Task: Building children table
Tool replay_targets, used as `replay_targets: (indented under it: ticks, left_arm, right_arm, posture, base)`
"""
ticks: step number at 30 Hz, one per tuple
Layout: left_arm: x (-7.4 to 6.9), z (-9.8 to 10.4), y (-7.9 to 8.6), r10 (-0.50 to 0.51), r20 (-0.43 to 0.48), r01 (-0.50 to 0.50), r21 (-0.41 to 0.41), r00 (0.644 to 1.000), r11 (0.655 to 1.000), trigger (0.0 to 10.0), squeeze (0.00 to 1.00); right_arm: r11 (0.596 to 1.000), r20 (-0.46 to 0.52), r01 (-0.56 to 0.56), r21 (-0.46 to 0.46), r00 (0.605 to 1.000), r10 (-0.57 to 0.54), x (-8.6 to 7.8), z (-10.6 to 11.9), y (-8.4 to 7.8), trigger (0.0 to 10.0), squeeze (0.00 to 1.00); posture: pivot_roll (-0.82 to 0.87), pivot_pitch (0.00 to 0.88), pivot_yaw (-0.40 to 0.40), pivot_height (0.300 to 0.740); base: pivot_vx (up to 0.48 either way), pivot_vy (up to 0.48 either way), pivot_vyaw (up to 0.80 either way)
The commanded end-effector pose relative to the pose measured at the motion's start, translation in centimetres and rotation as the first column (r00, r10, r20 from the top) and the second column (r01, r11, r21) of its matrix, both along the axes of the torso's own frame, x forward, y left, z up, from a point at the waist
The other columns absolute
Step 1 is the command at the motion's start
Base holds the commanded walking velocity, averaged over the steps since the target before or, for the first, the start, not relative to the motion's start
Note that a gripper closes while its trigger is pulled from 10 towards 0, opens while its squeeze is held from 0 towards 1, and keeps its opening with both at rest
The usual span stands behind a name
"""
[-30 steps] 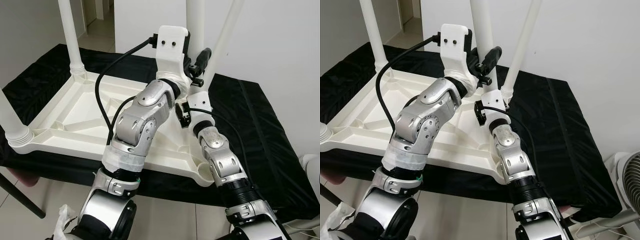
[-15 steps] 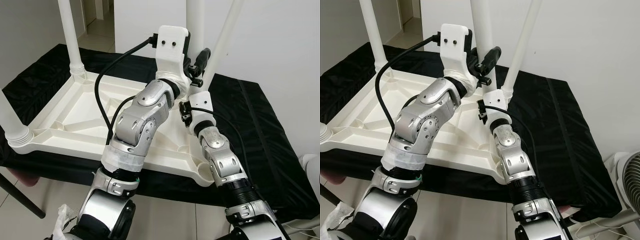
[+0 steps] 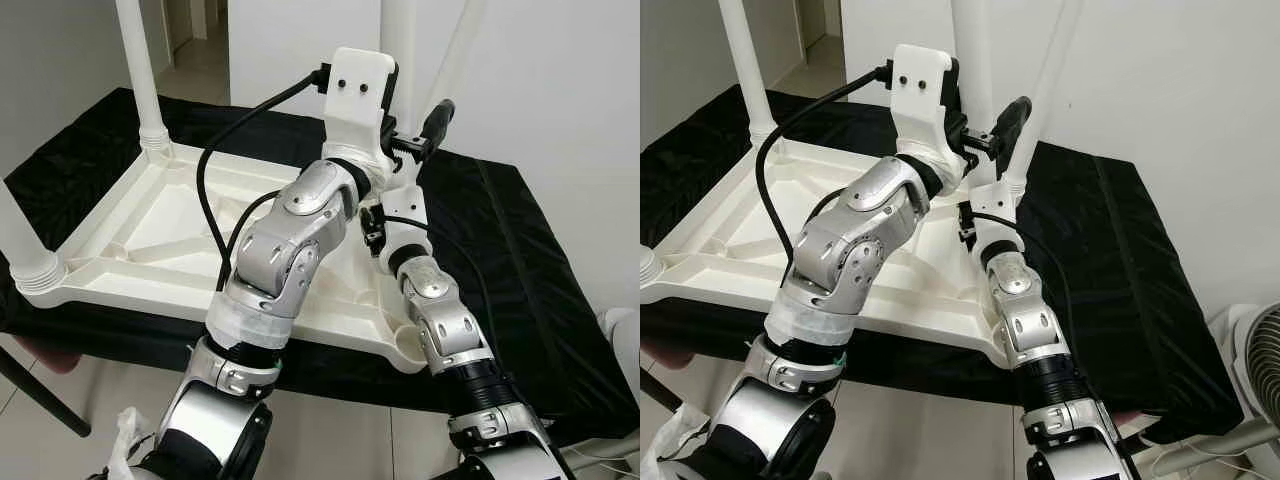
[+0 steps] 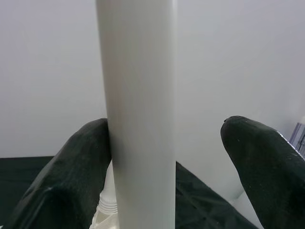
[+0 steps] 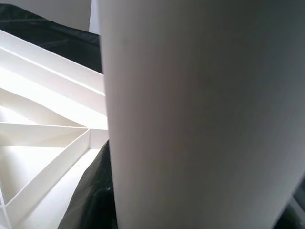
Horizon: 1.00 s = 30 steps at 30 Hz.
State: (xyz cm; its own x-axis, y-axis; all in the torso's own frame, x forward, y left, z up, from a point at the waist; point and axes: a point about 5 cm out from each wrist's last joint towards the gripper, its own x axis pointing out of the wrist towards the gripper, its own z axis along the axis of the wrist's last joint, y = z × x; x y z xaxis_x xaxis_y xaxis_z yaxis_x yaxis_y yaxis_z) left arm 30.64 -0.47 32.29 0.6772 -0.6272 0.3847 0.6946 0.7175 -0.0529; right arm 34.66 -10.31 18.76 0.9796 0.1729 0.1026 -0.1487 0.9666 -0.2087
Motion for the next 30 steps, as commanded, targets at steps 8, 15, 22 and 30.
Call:
replay_targets:
  ticks: [8, 15, 22, 30]
  left_arm:
    - [-0.5, 0.0, 1.4, -0.036, 0.028, 0.036, -0.027, 0.999, 0.999, 10.0, 0.0]
    - [-0.2, -0.9, 2.7, -0.003, -0.025, 0.001, -0.065, 1.0, 0.998, 10.0, 0.0]
    - [0.4, -3.5, 4.4, 0.078, -0.022, -0.078, 0.034, 0.997, 0.996, 10.0, 0.0]
    - [0.4, -6.6, 5.8, 0.117, -0.025, -0.112, 0.149, 0.993, 0.982, 10.0, 0.0]
  right_arm:
    - [0.986, -0.019, 0.083, 0.142, 0.997, -0.081, 0.0, 0.0, -1.8, 10.0, 0.0]
    - [0.972, -0.012, 0.13, 0.194, 0.991, -0.13, -0.2, 0.1, -2.7, 10.0, 0.0]
    - [0.97, 0.008, 0.148, 0.194, 0.988, -0.153, -0.3, 0.4, -3.3, 10.0, 0.0]
    - [0.967, 0.057, 0.162, 0.195, 0.983, -0.176, -0.8, 0.9, -4.2, 10.0, 0.0]
  posture:
    - [0.0, 0.001, -0.115, 0.74]
    - [-0.01, 0.01, -0.113, 0.74]
    - [-0.02, 0.019, -0.119, 0.74]
    - [-0.03, 0.02, -0.123, 0.74]
  base:
    - [0.0, 0.0, 0.0]
    - [0.0, 0.0, 0.0]
    - [0.0, 0.0, 0.0]
    - [0.0, 0.0, 0.0]
